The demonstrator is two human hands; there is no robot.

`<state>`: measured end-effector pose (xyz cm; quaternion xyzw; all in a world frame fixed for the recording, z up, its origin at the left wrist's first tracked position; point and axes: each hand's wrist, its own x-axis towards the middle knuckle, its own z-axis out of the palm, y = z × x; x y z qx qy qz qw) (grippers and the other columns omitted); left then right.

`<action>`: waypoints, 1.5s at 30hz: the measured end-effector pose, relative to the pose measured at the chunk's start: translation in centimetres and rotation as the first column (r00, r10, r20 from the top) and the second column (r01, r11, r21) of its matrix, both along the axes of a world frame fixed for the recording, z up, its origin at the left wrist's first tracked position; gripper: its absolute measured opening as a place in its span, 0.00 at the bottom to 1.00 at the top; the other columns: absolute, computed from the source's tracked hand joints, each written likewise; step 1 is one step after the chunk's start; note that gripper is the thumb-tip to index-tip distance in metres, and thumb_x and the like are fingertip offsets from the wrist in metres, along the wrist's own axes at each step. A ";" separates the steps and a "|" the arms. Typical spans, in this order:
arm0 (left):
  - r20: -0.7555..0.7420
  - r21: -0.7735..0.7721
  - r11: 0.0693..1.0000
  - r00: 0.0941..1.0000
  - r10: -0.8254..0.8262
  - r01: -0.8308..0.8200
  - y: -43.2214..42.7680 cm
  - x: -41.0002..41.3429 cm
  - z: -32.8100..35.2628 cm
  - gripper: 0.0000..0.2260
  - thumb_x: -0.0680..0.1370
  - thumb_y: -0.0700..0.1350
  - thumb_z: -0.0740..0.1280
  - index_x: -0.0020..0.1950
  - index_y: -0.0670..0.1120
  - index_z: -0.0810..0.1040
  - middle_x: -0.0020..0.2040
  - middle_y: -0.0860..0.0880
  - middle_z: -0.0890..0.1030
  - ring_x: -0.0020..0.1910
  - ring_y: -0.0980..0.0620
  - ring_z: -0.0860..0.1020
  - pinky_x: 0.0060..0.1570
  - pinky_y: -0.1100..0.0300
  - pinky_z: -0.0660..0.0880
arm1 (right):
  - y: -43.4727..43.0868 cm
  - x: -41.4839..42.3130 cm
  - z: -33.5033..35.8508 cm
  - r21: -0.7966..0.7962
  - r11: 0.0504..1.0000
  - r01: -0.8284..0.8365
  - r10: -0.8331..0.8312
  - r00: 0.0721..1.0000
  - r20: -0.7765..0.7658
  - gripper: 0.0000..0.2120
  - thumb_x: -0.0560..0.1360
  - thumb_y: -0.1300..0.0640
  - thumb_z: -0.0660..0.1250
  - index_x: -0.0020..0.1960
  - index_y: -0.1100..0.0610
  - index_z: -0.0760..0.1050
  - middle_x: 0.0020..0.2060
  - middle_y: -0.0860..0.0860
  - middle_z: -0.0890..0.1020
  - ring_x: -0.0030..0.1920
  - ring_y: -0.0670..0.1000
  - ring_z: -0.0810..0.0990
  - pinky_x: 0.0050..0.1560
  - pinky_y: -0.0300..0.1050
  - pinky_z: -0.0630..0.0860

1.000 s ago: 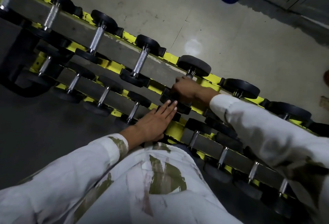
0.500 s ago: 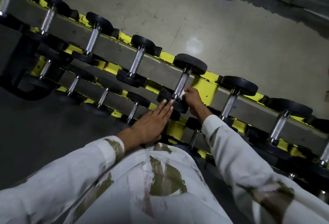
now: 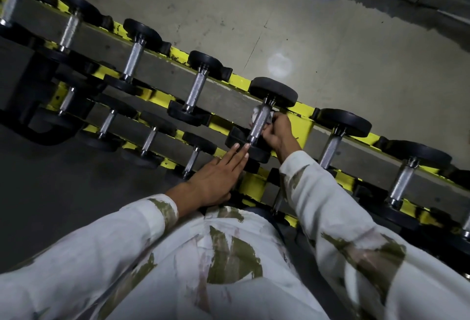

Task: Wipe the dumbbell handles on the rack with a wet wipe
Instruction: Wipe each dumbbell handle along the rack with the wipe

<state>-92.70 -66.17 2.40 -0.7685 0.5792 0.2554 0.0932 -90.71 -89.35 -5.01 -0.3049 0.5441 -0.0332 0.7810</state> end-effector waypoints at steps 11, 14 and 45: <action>-0.014 -0.001 1.000 1.000 -0.012 0.012 0.1 0.5 0.0 0.48 0.78 0.53 0.68 0.83 0.38 0.37 0.81 0.39 0.29 0.82 0.40 0.35 0.77 0.45 0.61 | 2.6 1.5 -0.6 -0.495 0.838 0.231 -0.305 0.950 -0.072 0.06 0.70 0.61 0.67 0.34 0.58 0.72 0.31 0.53 0.74 0.34 0.51 0.67 0.36 0.45 0.66; -0.016 0.002 1.000 1.000 -0.023 0.023 0.1 0.5 -0.1 0.48 0.78 0.52 0.68 0.83 0.37 0.38 0.81 0.38 0.31 0.82 0.39 0.36 0.76 0.44 0.63 | 3.7 0.5 0.1 -0.808 0.589 0.009 -0.231 0.960 -0.158 0.04 0.73 0.62 0.70 0.40 0.60 0.80 0.36 0.51 0.81 0.37 0.49 0.73 0.37 0.43 0.69; -0.051 -0.020 1.000 0.998 -0.021 0.020 0.3 0.9 -1.2 0.47 0.79 0.52 0.69 0.83 0.39 0.39 0.81 0.40 0.29 0.82 0.40 0.35 0.77 0.41 0.61 | -0.8 1.0 5.4 -0.180 -0.964 -0.196 0.169 0.072 -0.983 0.14 0.82 0.52 0.60 0.62 0.53 0.80 0.60 0.52 0.81 0.63 0.55 0.76 0.68 0.47 0.65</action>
